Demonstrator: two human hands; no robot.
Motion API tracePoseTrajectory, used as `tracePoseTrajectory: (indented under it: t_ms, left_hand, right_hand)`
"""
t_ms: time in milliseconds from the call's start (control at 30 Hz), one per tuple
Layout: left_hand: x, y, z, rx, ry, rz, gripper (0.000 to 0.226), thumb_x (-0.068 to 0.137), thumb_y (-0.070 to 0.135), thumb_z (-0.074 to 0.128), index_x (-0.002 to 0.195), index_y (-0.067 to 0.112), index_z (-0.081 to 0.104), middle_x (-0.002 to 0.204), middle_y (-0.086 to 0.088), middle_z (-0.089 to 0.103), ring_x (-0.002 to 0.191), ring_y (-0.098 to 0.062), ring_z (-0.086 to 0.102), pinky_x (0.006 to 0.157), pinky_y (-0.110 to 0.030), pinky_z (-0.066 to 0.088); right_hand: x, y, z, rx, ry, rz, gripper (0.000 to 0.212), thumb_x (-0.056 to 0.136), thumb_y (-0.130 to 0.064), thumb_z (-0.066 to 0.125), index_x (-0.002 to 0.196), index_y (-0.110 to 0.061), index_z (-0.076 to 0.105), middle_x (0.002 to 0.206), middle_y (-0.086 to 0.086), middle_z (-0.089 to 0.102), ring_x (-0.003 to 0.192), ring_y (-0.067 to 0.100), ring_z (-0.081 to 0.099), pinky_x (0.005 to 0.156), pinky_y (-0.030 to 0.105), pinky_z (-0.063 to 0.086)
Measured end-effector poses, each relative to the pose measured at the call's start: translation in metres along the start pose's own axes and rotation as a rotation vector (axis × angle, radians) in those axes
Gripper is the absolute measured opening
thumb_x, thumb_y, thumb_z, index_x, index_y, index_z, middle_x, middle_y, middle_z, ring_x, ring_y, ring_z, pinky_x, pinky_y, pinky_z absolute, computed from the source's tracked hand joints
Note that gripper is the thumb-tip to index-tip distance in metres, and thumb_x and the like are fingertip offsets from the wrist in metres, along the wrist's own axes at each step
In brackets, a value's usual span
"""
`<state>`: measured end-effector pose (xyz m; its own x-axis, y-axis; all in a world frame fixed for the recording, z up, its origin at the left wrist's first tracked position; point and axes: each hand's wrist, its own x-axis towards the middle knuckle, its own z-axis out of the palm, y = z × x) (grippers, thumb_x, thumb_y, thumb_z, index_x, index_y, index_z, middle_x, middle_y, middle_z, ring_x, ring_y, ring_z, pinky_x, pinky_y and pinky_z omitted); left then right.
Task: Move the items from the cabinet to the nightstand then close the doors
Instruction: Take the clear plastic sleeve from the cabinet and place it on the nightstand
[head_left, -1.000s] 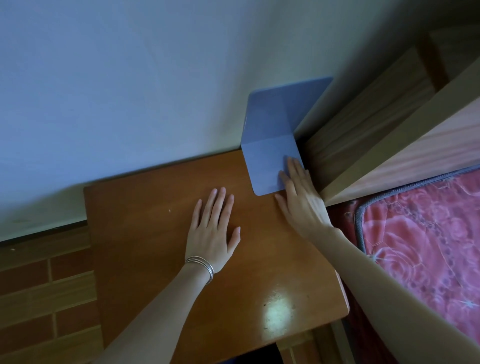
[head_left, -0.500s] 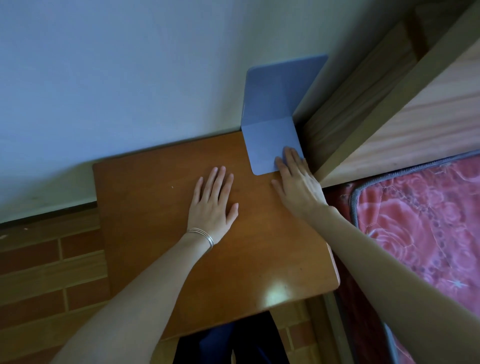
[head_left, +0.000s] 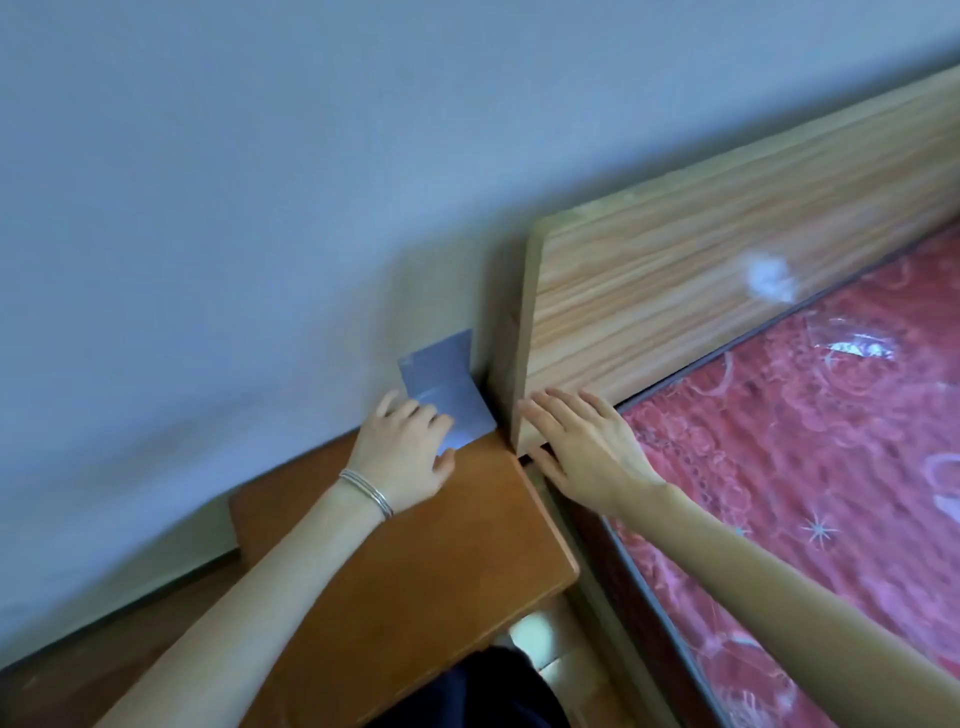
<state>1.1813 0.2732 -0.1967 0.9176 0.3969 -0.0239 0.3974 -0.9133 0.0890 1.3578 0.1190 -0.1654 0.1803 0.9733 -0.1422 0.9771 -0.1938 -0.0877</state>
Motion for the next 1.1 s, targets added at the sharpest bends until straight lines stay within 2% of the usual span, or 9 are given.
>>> tracePoseTrajectory:
  t_ms: [100, 200, 267, 367, 567, 667, 867, 1100]
  left_hand:
    - [0.008, 0.028, -0.055, -0.069, 0.103, 0.156, 0.042, 0.072, 0.038, 0.042, 0.095, 0.016, 0.07, 0.086, 0.0, 0.068, 0.084, -0.022, 0.063, 0.093, -0.042, 0.042]
    - [0.021, 0.059, -0.097, -0.123, 0.154, 0.314, 0.041, 0.075, 0.039, 0.046, 0.101, 0.018, 0.069, 0.096, 0.002, 0.069, 0.093, -0.019, 0.062, 0.096, -0.043, 0.042]
    - [0.031, 0.085, -0.12, -0.146, 0.163, 0.443, 0.042, 0.077, 0.039, 0.045, 0.104, 0.017, 0.068, 0.1, 0.001, 0.068, 0.097, -0.019, 0.061, 0.095, -0.041, 0.042]
    - [0.041, 0.133, -0.148, -0.17, 0.184, 0.659, 0.043, 0.077, 0.039, 0.045, 0.105, 0.017, 0.068, 0.099, 0.001, 0.068, 0.095, -0.019, 0.062, 0.089, -0.039, 0.045]
    - [0.018, 0.245, -0.182, -0.149, 0.127, 1.074, 0.045, 0.077, 0.041, 0.043, 0.106, 0.017, 0.068, 0.098, 0.0, 0.068, 0.089, -0.02, 0.063, 0.074, -0.033, 0.048]
    - [-0.016, 0.305, -0.192, -0.161, 0.073, 1.284, 0.046, 0.078, 0.041, 0.041, 0.105, 0.017, 0.068, 0.097, 0.0, 0.068, 0.086, -0.021, 0.063, 0.069, -0.033, 0.049]
    - [-0.119, 0.401, -0.212, -0.207, 0.073, 1.663, 0.04, 0.074, 0.038, 0.047, 0.101, 0.017, 0.068, 0.092, 0.001, 0.068, 0.081, -0.022, 0.063, 0.065, -0.033, 0.049]
    - [-0.275, 0.448, -0.233, -0.301, 0.058, 1.982, 0.044, 0.077, 0.043, 0.041, 0.102, 0.018, 0.069, 0.092, 0.002, 0.068, 0.083, -0.021, 0.064, 0.067, -0.033, 0.051]
  right_hand:
    - [-0.043, 0.007, -0.052, 0.001, 0.084, 0.158, 0.048, 0.088, -0.035, 0.042, 0.129, -0.013, 0.051, 0.128, 0.007, 0.057, 0.12, 0.025, 0.05, 0.098, 0.043, 0.042]
    - [-0.095, 0.002, -0.089, -0.002, 0.17, 0.327, 0.05, 0.088, -0.037, 0.036, 0.129, -0.013, 0.052, 0.128, 0.007, 0.057, 0.12, 0.024, 0.052, 0.098, 0.043, 0.04]
    - [-0.133, -0.006, -0.103, -0.016, 0.197, 0.46, 0.05, 0.088, -0.037, 0.04, 0.131, -0.014, 0.05, 0.13, 0.006, 0.056, 0.121, 0.024, 0.05, 0.101, 0.043, 0.037]
    - [-0.195, -0.023, -0.114, -0.019, 0.25, 0.704, 0.049, 0.088, -0.038, 0.042, 0.131, -0.016, 0.049, 0.128, 0.004, 0.057, 0.12, 0.022, 0.051, 0.102, 0.044, 0.036]
    - [-0.324, -0.083, -0.126, -0.024, 0.298, 1.161, 0.047, 0.087, -0.041, 0.041, 0.124, -0.016, 0.056, 0.116, 0.002, 0.063, 0.107, 0.021, 0.058, 0.091, 0.039, 0.045]
    - [-0.386, -0.131, -0.128, -0.044, 0.299, 1.364, 0.047, 0.087, -0.04, 0.038, 0.122, -0.016, 0.057, 0.117, 0.001, 0.062, 0.107, 0.02, 0.057, 0.088, 0.036, 0.047]
    - [-0.485, -0.247, -0.131, -0.104, 0.315, 1.728, 0.046, 0.085, -0.043, 0.042, 0.121, -0.02, 0.057, 0.116, 0.0, 0.063, 0.107, 0.018, 0.058, 0.089, 0.034, 0.046]
    - [-0.558, -0.4, -0.138, -0.183, 0.309, 2.064, 0.046, 0.085, -0.045, 0.042, 0.123, -0.023, 0.057, 0.119, -0.002, 0.062, 0.11, 0.015, 0.056, 0.092, 0.032, 0.043]
